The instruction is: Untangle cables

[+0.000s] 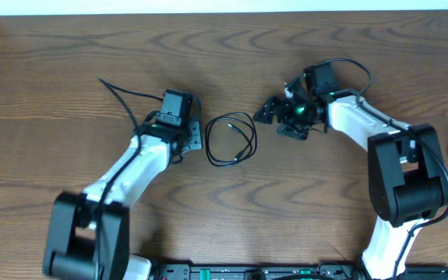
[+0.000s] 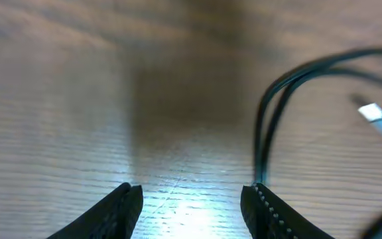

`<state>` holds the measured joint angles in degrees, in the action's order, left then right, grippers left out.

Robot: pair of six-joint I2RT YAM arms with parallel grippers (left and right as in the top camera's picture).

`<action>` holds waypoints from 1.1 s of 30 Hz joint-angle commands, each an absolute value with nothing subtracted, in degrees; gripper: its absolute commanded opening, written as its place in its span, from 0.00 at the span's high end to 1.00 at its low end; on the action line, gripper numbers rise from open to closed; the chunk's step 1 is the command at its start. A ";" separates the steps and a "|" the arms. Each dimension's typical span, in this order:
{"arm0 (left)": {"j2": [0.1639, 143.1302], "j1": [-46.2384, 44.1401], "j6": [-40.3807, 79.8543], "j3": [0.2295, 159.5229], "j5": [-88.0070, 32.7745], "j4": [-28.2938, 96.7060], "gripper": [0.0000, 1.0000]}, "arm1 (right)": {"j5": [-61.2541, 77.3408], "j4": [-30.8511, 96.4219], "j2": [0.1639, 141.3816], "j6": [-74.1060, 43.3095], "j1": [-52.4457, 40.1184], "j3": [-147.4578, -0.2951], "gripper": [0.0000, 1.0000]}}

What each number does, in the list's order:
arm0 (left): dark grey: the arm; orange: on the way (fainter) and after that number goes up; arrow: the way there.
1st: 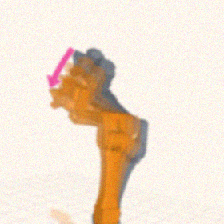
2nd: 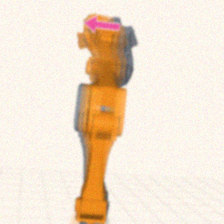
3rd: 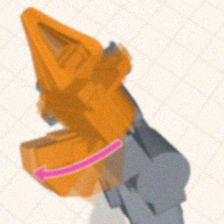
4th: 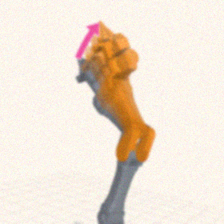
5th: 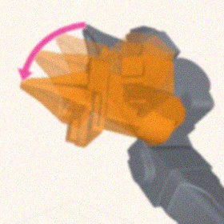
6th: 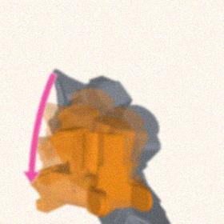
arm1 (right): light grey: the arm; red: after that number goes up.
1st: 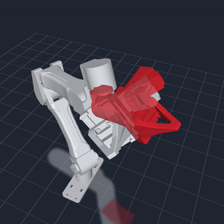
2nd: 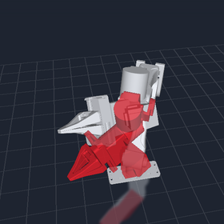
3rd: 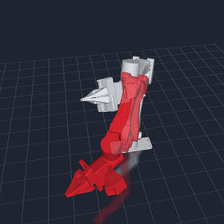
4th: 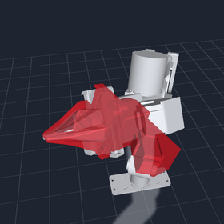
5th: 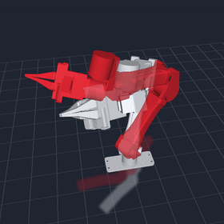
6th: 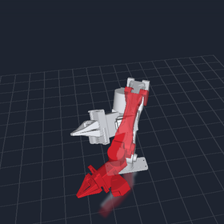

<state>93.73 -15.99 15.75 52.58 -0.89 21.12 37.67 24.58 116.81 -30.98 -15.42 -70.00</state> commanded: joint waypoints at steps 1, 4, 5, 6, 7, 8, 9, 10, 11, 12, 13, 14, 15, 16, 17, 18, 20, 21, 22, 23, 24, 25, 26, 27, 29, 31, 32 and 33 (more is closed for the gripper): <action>97.32 -16.21 15.49 52.73 0.47 20.67 0.46 | 20.12 27.70 126.67 -29.95 -17.34 -63.05 0.01; 98.63 -16.21 15.49 52.73 0.47 19.94 0.46 | 21.41 27.92 126.67 -29.95 -17.34 -63.05 0.01; 98.85 -16.21 15.49 52.73 0.47 19.84 0.46 | 22.15 28.05 126.67 -29.95 -17.34 -63.05 0.01; 98.87 -16.21 15.49 52.73 0.47 19.73 0.46 | 22.83 28.08 126.67 -29.95 -17.34 -63.05 0.01; 98.87 -16.21 15.49 52.73 0.47 19.44 0.46 | 23.18 28.38 126.67 -29.95 -17.39 -63.05 0.01; 98.87 -16.21 15.46 52.73 0.45 19.20 0.46 | 23.53 28.80 126.67 -30.00 -17.50 -63.05 0.01; 98.87 -16.21 15.49 52.73 0.45 18.96 0.46 | 23.59 29.17 126.67 -30.04 -17.65 -63.05 0.01; 98.87 -16.21 15.49 52.73 0.40 18.76 0.46 | 23.57 29.58 126.67 -30.15 -17.85 -63.05 0.01; 98.87 -16.21 15.46 52.73 0.08 18.65 0.46 | 23.57 29.93 126.67 -30.15 -18.04 -63.05 0.01; 98.91 -16.21 15.46 52.73 -1.08 18.46 0.46 | 23.59 30.48 126.67 -30.17 -18.37 -63.05 0.01; 98.98 -16.23 15.46 52.73 -1.08 18.41 0.46 | 23.68 30.76 126.67 -30.17 -18.57 -63.05 0.01; 99.04 -16.38 15.46 52.71 -1.08 18.41 0.46 | 24.03 31.05 126.67 -30.17 -18.76 -63.05 0.01; 99.24 -16.51 15.46 52.71 -1.10 18.39 0.46 | 24.03 31.24 126.67 -30.17 -18.94 -63.05 0.01; 99.37 -16.75 15.49 52.71 -1.32 18.39 0.46 | 24.34 31.29 126.67 -30.17 -19.14 -63.05 0.01; 99.48 -16.86 15.49 52.69 -1.34 18.28 0.46 | 24.80 31.29 126.67 -30.17 -19.31 -63.05 0.01; 99.68 -17.17 15.46 52.62 -2.00 17.80 0.46 | 25.63 31.22 126.67 -30.17 -19.42 -63.05 0.01; 99.92 -17.43 15.49 52.47 -3.33 17.02 0.46 | 26.85 31.07 126.67 -30.24 -19.51 -63.05 0.01; 100.01 -17.58 15.49 52.29 -4.27 16.53 0.46 | 27.33 31.05 126.67 -30.57 -19.57 -63.05 0.01; 100.22 -17.76 15.49 52.12 -4.54 16.14 0.46 | 27.38 31.05 126.67 -30.83 -19.59 -63.05 0.01; 100.62 -18.11 15.49 51.94 -4.49 15.94 0.46 | 27.35 31.05 126.67 -30.83 -19.59 -63.05 0.01; 100.92 -18.24 15.49 51.92 -4.49 15.92 0.46 | 27.38 31.05 126.67 -30.83 -19.57 -63.05 0.01; 101.32 -18.37 15.49 51.90 -4.49 15.92 0.46 | 27.38 31.05 126.67 -30.83 -19.55 -63.05 0.01; 101.73 -18.44 15.51 51.90 -4.49 15.90 0.46 | 27.38 31.05 126.67 -30.83 -19.55 -63.05 0.01; 102.19 -18.44 15.49 51.90 -4.49 15.75 0.46 | 27.38 31.05 126.67 -30.83 -19.55 -63.05 0.01; 102.78 -18.41 15.49 51.88 -4.47 15.27 0.46 | 27.38 31.07 126.67 -30.83 -19.55 -63.05 0.01; 103.04 -18.41 15.49 51.86 -4.40 14.85 0.46 | 27.38 31.09 126.67 -30.83 -19.55 -63.05 0.01; 103.04 -18.41 15.49 51.86 -3.79 14.66 0.46 | 27.38 31.07 126.67 -30.83 -19.59 -63.05 0.01; 103.04 -18.41 15.49 51.86 -3.31 14.59 0.46 | 27.38 31.07 126.67 -30.83 -19.59 -63.05 0.01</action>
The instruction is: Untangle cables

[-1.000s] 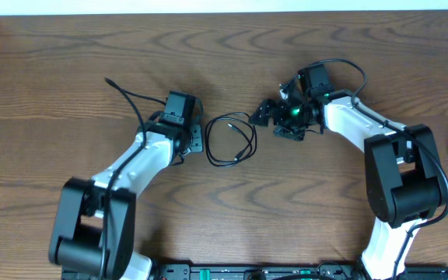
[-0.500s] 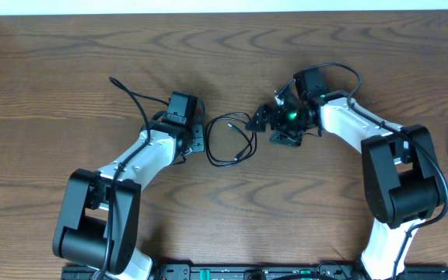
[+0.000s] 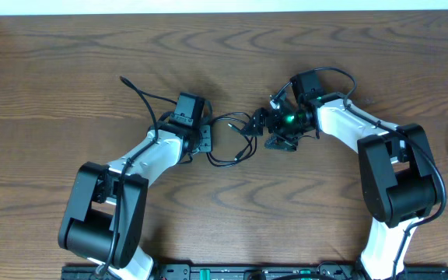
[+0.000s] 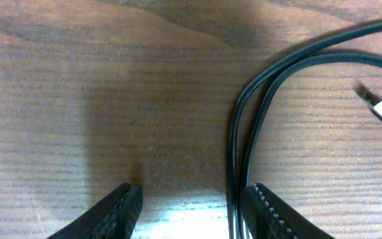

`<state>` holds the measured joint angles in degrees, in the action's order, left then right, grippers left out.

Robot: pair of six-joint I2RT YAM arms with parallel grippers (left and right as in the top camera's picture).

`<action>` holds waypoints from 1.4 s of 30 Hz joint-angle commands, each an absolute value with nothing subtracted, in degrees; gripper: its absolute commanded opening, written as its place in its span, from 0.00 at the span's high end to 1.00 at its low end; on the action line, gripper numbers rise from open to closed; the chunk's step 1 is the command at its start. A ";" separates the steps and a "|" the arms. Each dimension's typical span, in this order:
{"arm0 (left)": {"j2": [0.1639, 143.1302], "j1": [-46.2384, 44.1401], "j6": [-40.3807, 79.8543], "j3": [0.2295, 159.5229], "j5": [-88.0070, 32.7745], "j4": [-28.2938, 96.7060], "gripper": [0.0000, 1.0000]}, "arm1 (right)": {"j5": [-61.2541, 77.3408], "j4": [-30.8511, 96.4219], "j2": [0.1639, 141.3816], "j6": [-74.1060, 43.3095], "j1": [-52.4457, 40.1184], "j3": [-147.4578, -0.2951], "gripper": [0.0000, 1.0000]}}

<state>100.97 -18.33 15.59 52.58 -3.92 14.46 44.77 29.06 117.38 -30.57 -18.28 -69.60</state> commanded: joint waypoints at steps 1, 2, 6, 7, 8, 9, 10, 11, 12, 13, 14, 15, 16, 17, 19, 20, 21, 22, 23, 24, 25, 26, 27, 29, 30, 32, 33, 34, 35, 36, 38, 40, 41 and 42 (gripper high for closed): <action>103.04 -18.41 15.49 51.86 -3.18 14.44 0.46 | 27.38 31.07 126.67 -30.83 -19.59 -63.05 0.01; 103.04 -18.41 15.49 51.86 -3.20 14.41 0.46 | 27.40 31.05 126.67 -30.83 -19.59 -63.05 0.01; 103.09 -18.59 15.46 51.86 -3.75 14.63 0.46 | 28.08 31.00 126.67 -30.81 -19.73 -63.05 0.01; 103.09 -18.70 15.46 51.86 -3.60 14.70 0.46 | 28.01 31.03 126.67 -30.79 -19.79 -63.05 0.01; 103.09 -18.72 15.49 51.86 -3.60 14.68 0.46 | 27.81 31.00 126.67 -30.81 -19.84 -63.05 0.01; 103.09 -18.74 15.51 51.86 -3.62 14.61 0.46 | 27.57 31.00 126.67 -30.83 -19.84 -63.05 0.01; 103.09 -18.74 15.49 51.86 -3.38 14.46 0.46 | 27.57 30.92 126.67 -30.83 -19.81 -63.05 0.01; 103.07 -18.74 15.49 51.88 -3.01 14.31 0.47 | 27.59 30.89 126.67 -30.83 -19.81 -63.05 0.01; 103.07 -18.74 15.49 51.88 -1.89 14.20 0.47 | 27.57 30.85 126.67 -30.81 -19.81 -63.05 0.01; 103.04 -18.74 15.46 51.99 -0.27 14.24 0.47 | 27.57 30.83 126.67 -30.81 -19.81 -63.05 0.01; 103.00 -18.72 15.29 52.10 1.48 14.24 0.47 | 27.57 30.85 126.67 -30.81 -19.81 -63.05 0.01; 102.96 -18.72 14.90 52.25 2.46 14.24 0.47 | 27.57 30.87 126.67 -30.79 -19.81 -63.05 0.01; 102.96 -18.70 14.22 52.45 2.68 14.26 0.47 | 27.57 30.89 126.67 -30.79 -19.81 -63.05 0.01; 102.96 -18.68 13.39 52.60 2.66 14.26 0.47 | 27.57 30.87 126.67 -30.81 -19.81 -63.05 0.01; 102.94 -18.68 12.88 52.71 2.68 14.24 0.47 | 27.57 30.81 126.67 -30.81 -19.81 -63.05 0.01; 102.94 -18.68 12.91 52.73 2.66 14.24 0.47 | 27.57 30.81 126.67 -30.81 -19.81 -63.05 0.01; 102.94 -18.68 12.91 52.73 2.66 14.17 0.47 | 27.57 30.81 126.67 -30.79 -19.81 -63.05 0.01; 102.94 -18.68 12.91 52.73 3.18 14.02 0.47 | 27.57 30.81 126.67 -30.79 -19.81 -63.05 0.01; 102.94 -18.68 12.91 52.75 4.27 14.00 0.47 | 27.57 30.81 126.67 -30.81 -19.81 -63.05 0.01; 102.94 -18.68 12.91 52.73 5.69 14.02 0.47 | 27.57 30.81 126.67 -30.79 -19.81 -63.05 0.01; 102.94 -18.68 12.60 52.73 5.89 14.04 0.47 | 27.55 30.81 126.67 -30.79 -19.81 -63.05 0.01; 102.94 -18.68 12.34 52.73 5.87 14.15 0.47 | 27.46 30.81 126.67 -30.79 -19.81 -63.05 0.01; 102.94 -18.68 12.23 52.73 5.87 14.22 0.47 | 27.33 30.81 126.67 -30.79 -19.81 -63.05 0.01; 102.94 -18.70 12.25 52.75 5.85 14.02 0.48 | 27.29 30.61 126.67 -30.79 -19.81 -63.05 0.01; 102.94 -18.70 12.25 52.75 5.85 14.00 0.47 | 27.16 30.48 126.67 -30.79 -19.81 -63.05 0.01; 102.94 -18.70 12.23 52.73 5.87 14.44 0.47 | 27.18 30.22 126.67 -30.81 -19.81 -63.05 0.01; 102.96 -18.70 12.25 52.73 5.85 14.92 0.47 | 27.22 30.20 126.67 -30.81 -19.81 -63.05 0.01; 102.94 -18.74 12.25 52.73 5.72 15.35 0.47 | 27.24 30.20 126.67 -30.81 -19.81 -63.05 0.01; 102.96 -18.81 12.27 52.73 5.34 15.73 0.47 | 27.42 30.20 126.67 -30.81 -19.81 -63.05 0.01; 102.96 -18.85 12.29 52.73 5.06 15.81 0.47 | 27.40 30.15 126.67 -30.81 -19.86 -63.05 0.01; 102.98 -19.42 12.29 52.60 4.99 15.75 0.47 | 27.40 29.98 126.67 -30.81 -20.16 -63.05 0.01; 102.98 -20.16 12.88 52.56 4.97 15.51 0.47 | 27.64 29.95 126.67 -30.81 -20.51 -63.05 0.06; 102.98 -20.58 13.23 52.51 4.93 15.27 0.47 | 28.01 29.95 126.67 -30.83 -20.67 -63.05 0.09; 102.98 -21.15 13.37 52.45 4.91 15.03 0.47 | 28.53 29.95 126.67 -30.81 -20.84 -63.05 0.12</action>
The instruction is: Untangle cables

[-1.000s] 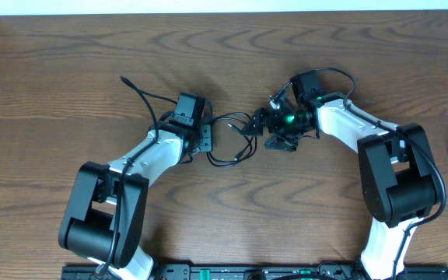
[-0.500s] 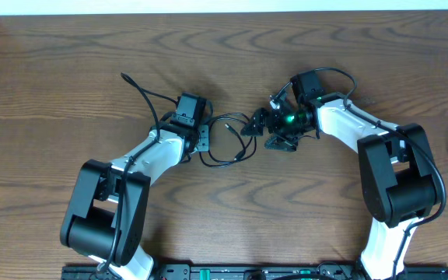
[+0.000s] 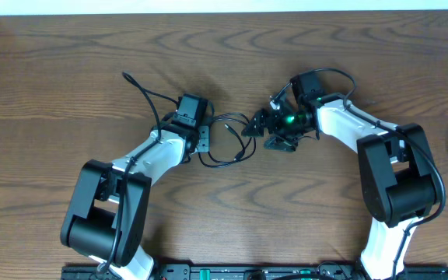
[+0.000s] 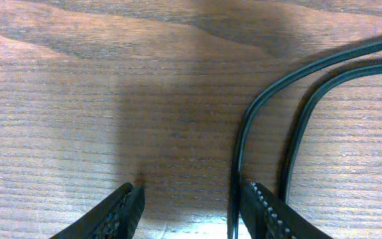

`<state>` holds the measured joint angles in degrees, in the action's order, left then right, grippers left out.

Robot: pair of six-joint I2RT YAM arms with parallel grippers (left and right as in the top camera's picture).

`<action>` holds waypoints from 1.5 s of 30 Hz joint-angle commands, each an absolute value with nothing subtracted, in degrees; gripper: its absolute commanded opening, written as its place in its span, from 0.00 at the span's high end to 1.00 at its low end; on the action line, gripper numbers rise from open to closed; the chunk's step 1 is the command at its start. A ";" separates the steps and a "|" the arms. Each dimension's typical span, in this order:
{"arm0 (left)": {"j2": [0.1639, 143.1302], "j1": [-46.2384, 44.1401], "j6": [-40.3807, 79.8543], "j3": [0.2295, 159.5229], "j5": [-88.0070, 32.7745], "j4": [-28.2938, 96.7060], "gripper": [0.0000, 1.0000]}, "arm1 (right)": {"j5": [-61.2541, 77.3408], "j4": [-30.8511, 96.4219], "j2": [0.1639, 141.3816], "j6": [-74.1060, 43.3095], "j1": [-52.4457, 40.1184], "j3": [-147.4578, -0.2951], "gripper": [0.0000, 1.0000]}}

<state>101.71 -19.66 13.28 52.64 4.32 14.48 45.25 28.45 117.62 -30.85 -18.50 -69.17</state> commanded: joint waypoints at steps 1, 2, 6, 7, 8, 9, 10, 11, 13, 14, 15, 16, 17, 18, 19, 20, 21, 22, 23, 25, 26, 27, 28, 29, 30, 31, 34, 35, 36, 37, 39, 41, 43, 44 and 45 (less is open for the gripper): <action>102.98 -21.67 13.37 52.42 4.93 14.79 0.47 | 29.36 29.89 126.67 -30.83 -21.08 -63.05 0.14; 102.98 -22.33 13.39 52.36 4.95 14.17 0.47 | 30.04 29.65 126.67 -30.98 -21.34 -63.05 0.16; 102.98 -23.73 14.06 52.34 4.93 13.34 0.47 | 30.37 28.95 126.67 -33.28 -22.26 -63.05 0.17; 102.98 -23.86 14.24 52.34 4.93 13.37 0.47 | 30.39 28.62 126.67 -33.67 -22.50 -63.05 0.17; 102.98 -23.88 14.33 52.34 4.75 13.41 0.47 | 30.37 28.32 126.67 -34.22 -22.72 -63.05 0.16; 102.98 -23.86 14.46 52.34 4.36 13.43 0.47 | 30.35 27.92 126.67 -34.81 -22.96 -63.05 0.17; 102.98 -23.86 14.44 52.34 4.01 13.45 0.47 | 30.33 27.55 126.67 -35.38 -23.18 -63.05 0.18; 102.98 -23.86 14.44 52.34 4.01 13.50 0.47 | 30.09 27.38 126.67 -35.97 -23.31 -63.05 0.19; 102.98 -23.86 14.44 52.34 4.03 13.65 0.47 | 29.50 27.09 126.67 -36.95 -23.35 -63.05 0.27; 102.98 -23.86 14.44 52.34 4.01 13.85 0.47 | 29.41 26.89 126.67 -37.23 -23.35 -63.05 0.31; 102.98 -23.86 14.44 52.34 4.03 14.06 0.47 | 29.17 26.65 126.67 -37.58 -23.35 -63.05 0.34; 102.98 -23.86 14.44 52.29 4.03 14.24 0.47 | 28.99 26.44 126.67 -37.69 -23.35 -63.05 0.35; 102.98 -23.86 14.44 52.27 3.99 14.46 0.47 | 28.99 26.17 126.67 -37.71 -23.35 -63.05 0.36; 102.98 -23.86 14.44 52.21 3.95 14.50 0.47 | 28.93 25.98 126.67 -37.71 -23.35 -63.05 0.41; 102.98 -23.86 14.44 52.12 3.88 14.50 0.47 | 28.80 25.89 126.67 -37.71 -23.35 -63.05 0.44; 102.98 -23.86 14.44 51.96 3.86 14.48 0.47 | 28.60 25.87 126.67 -37.71 -23.35 -63.05 0.48; 102.98 -23.86 14.44 51.90 3.79 14.50 0.47 | 28.58 25.58 126.67 -37.71 -23.35 -63.05 0.54; 102.98 -23.86 14.44 51.86 3.62 14.50 0.47 | 28.58 25.43 126.67 -37.71 -23.35 -63.05 0.62; 102.98 -23.86 14.44 51.86 3.62 14.50 0.47 | 28.58 25.19 126.67 -37.71 -23.35 -63.05 0.71; 102.98 -23.88 14.44 51.86 3.49 14.52 0.47 | 28.18 24.80 126.67 -38.19 -23.35 -63.05 0.94; 102.98 -23.86 14.46 51.86 3.44 14.61 0.47 | 27.59 24.77 126.67 -38.72 -23.35 -63.05 0.99; 102.98 -23.86 14.44 51.86 3.44 14.74 0.47 | 27.11 24.60 126.67 -38.96 -23.35 -63.05 0.99; 102.98 -23.88 14.44 51.86 3.44 14.92 0.47 | 26.92 24.32 126.67 -38.98 -23.35 -63.05 0.99; 102.98 -23.88 14.44 51.86 3.44 15.14 0.47 | 26.92 23.97 126.67 -38.98 -23.35 -63.05 0.99; 102.98 -23.86 14.44 51.86 3.44 15.35 0.47 | 26.94 23.57 126.67 -38.96 -23.35 -63.05 0.99; 102.98 -23.86 14.44 51.86 3.44 15.70 0.47 | 26.92 22.61 126.67 -38.96 -23.27 -63.05 0.99; 102.98 -23.86 14.44 51.86 3.44 16.01 0.47 | 26.79 21.37 126.67 -38.94 -23.24 -63.05 0.99; 102.98 -23.86 14.44 51.86 3.44 16.08 0.47 | 26.02 21.39 126.67 -38.96 -23.20 -63.05 0.98; 102.98 -23.88 14.44 51.86 3.44 16.19 0.47 | 25.02 21.45 126.67 -38.96 -23.20 -63.05 0.91; 102.98 -23.88 14.44 51.86 3.44 16.25 0.47 | 23.81 21.58 126.67 -38.96 -23.20 -63.05 0.80; 102.98 -23.86 14.44 51.86 3.44 16.40 0.47 | 21.56 21.65 126.67 -38.98 -23.11 -63.05 0.67; 102.98 -23.88 14.44 51.86 3.44 16.45 0.47 | 19.84 21.56 126.67 -38.98 -22.90 -63.05 0.65; 102.98 -23.88 14.44 51.86 3.44 16.45 0.47 | 18.63 21.34 126.67 -38.98 -22.57 -63.05 0.64; 102.98 -23.86 14.44 51.86 3.44 16.45 0.47 | 18.20 21.32 126.67 -38.96 -22.35 -63.05 0.64; 102.98 -23.88 14.44 51.86 3.42 16.45 0.47 | 17.50 21.32 126.67 -38.98 -22.06 -63.05 0.65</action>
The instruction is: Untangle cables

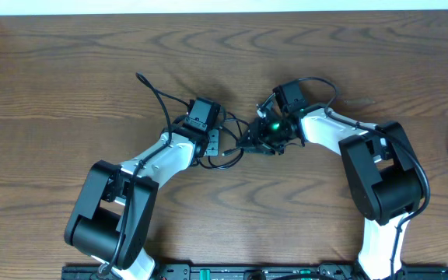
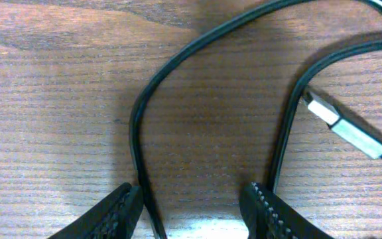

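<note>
A thin black cable point(image 1: 230, 149) lies in a small loop on the wooden table point(image 1: 224, 47), between the two arms. My left gripper point(image 1: 214, 145) is at the loop's left side and stands open low over the wood. In the left wrist view one strand point(image 2: 138, 133) runs down between the left gripper point(image 2: 191, 199) fingers, close to the left finger point(image 2: 121, 211). A second strand point(image 2: 285, 149) passes by the right finger point(image 2: 270, 211). The cable's silver USB plug point(image 2: 350, 133) lies at the right. My right gripper point(image 1: 253, 140) is on the loop's right side; how its jaws stand is unclear.
Another black cable curves at the table's right edge. The left arm's own lead point(image 1: 155, 92) arches up behind its wrist. A brown box corner sits at the far left, and a white edge point(image 1: 224, 6) runs along the back.
My left gripper has moved right, so a cable strand that lay by its right finger now runs between the fingers. The right gripper has shifted left onto the loop, which is now smaller.
At first the left gripper stood left of the loop and the right gripper well to its right. Then both were at the loop's sides, with two strands at the left gripper's right finger. Now one strand lies inside the open left gripper.
</note>
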`<state>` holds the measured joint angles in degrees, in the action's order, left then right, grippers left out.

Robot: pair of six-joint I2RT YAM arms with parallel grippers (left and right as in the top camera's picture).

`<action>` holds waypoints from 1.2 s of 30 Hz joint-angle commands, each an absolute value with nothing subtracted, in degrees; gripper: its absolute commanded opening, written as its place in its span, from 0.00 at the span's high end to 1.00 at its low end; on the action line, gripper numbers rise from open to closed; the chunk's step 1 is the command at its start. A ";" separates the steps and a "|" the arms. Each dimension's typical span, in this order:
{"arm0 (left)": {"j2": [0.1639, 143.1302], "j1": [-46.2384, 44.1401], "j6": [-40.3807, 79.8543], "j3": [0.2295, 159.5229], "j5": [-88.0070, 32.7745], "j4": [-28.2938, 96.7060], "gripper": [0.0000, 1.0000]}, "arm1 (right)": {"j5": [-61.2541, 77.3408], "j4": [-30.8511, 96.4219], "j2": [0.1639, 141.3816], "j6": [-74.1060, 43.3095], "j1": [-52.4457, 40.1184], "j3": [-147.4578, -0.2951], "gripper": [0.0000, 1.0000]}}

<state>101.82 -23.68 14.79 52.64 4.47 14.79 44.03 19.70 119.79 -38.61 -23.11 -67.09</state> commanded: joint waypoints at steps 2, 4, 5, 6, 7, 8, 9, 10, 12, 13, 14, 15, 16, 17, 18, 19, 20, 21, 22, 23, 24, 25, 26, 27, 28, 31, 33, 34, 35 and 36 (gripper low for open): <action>102.98 -23.88 14.41 51.86 2.96 16.47 0.47 | 15.88 21.39 126.67 -39.46 -21.80 -63.05 0.65; 102.98 -23.86 14.41 51.86 2.00 16.47 0.47 | 15.31 20.84 126.67 -39.81 -21.61 -63.05 0.64; 102.98 -23.88 14.44 51.86 1.91 16.47 0.47 | 15.27 20.34 126.67 -39.81 -21.58 -63.05 0.64; 102.98 -23.88 14.44 51.86 1.91 16.47 0.47 | 15.09 19.64 126.67 -39.88 -21.58 -63.05 0.64; 102.98 -23.88 14.44 51.86 1.91 16.51 0.47 | 14.61 19.16 126.67 -40.14 -21.58 -63.05 0.64; 102.98 -23.88 14.41 51.86 1.93 16.64 0.47 | 14.15 18.87 126.67 -40.27 -21.56 -63.05 0.62; 102.98 -23.88 14.41 51.86 1.91 16.84 0.47 | 13.80 18.61 126.67 -40.27 -21.56 -63.05 0.60; 102.98 -23.88 14.41 51.86 1.91 16.95 0.47 | 13.72 18.46 126.67 -40.25 -21.58 -63.05 0.60; 102.98 -23.88 14.41 51.86 1.54 17.28 0.47 | 13.63 18.13 126.67 -40.25 -21.71 -63.05 0.59; 102.98 -23.88 14.41 51.86 1.04 17.30 0.47 | 13.61 17.91 126.67 -40.25 -21.89 -63.05 0.59; 102.98 -23.88 14.41 51.86 0.34 17.30 0.47 | 13.63 17.58 126.67 -40.27 -22.15 -63.05 0.60; 102.98 -23.88 14.41 51.86 -0.47 17.30 0.47 | 13.63 17.19 126.67 -40.27 -22.44 -63.05 0.59; 102.98 -23.88 14.41 51.86 -0.86 17.28 0.47 | 13.61 16.71 126.67 -40.27 -22.65 -63.05 0.59; 102.98 -23.88 14.44 51.86 -1.08 17.28 0.47 | 13.63 16.16 126.67 -40.27 -22.83 -63.05 0.60; 102.98 -23.88 14.44 51.86 -1.08 17.28 0.47 | 13.61 15.73 126.67 -40.38 -22.92 -63.05 0.60; 102.98 -23.88 14.44 51.86 -1.08 17.30 0.47 | 13.56 15.40 126.67 -40.77 -22.94 -63.05 0.61; 102.98 -23.88 14.44 51.86 -1.08 17.39 0.47 | 13.61 15.11 126.67 -41.23 -22.94 -63.05 0.62; 102.98 -23.88 14.44 51.86 -1.08 17.54 0.47 | 13.61 14.90 126.67 -41.36 -22.94 -63.05 0.64; 102.98 -23.88 14.44 51.86 -1.10 17.74 0.47 | 13.58 14.55 126.67 -41.36 -22.96 -63.05 0.65; 102.98 -23.92 14.41 51.86 -1.80 17.96 0.47 | 13.45 14.26 126.67 -41.36 -22.98 -63.05 0.66; 102.98 -23.92 14.41 51.86 -2.37 18.09 0.47 | 13.39 14.02 126.67 -41.36 -22.98 -63.05 0.66; 102.98 -23.92 14.44 51.86 -2.61 18.13 0.47 | 13.41 13.63 126.67 -41.36 -22.98 -63.05 0.67; 102.98 -23.94 14.44 51.86 -2.61 18.13 0.47 | 13.41 13.39 126.67 -41.36 -22.98 -63.05 0.68; 102.98 -23.99 14.44 51.86 -2.61 18.13 0.47 | 13.43 12.99 126.67 -41.36 -22.98 -63.05 0.69; 102.98 -23.99 14.41 51.86 -2.61 18.11 0.47 | 13.43 12.78 126.67 -41.39 -23.00 -63.05 0.69; 102.98 -23.99 14.41 51.86 -2.61 18.13 0.47 | 13.45 12.80 126.67 -41.58 -23.07 -63.05 0.73; 102.98 -23.99 14.41 51.83 -2.61 18.11 0.47 | 13.32 12.91 126.67 -41.56 -23.27 -63.05 0.76; 102.98 -23.99 14.41 51.83 -2.61 18.11 0.47 | 12.91 12.86 126.67 -41.56 -23.38 -63.05 0.76; 102.98 -23.97 14.44 51.83 -2.61 18.11 0.47 | 12.34 12.84 126.67 -41.58 -23.46 -63.05 0.75; 102.98 -23.99 14.41 51.83 -2.63 18.13 0.47 | 11.86 12.84 126.67 -41.58 -23.46 -63.05 0.73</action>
<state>101.54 -23.68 14.72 52.99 1.43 16.75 28.69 10.20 119.02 -41.65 -23.07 -67.70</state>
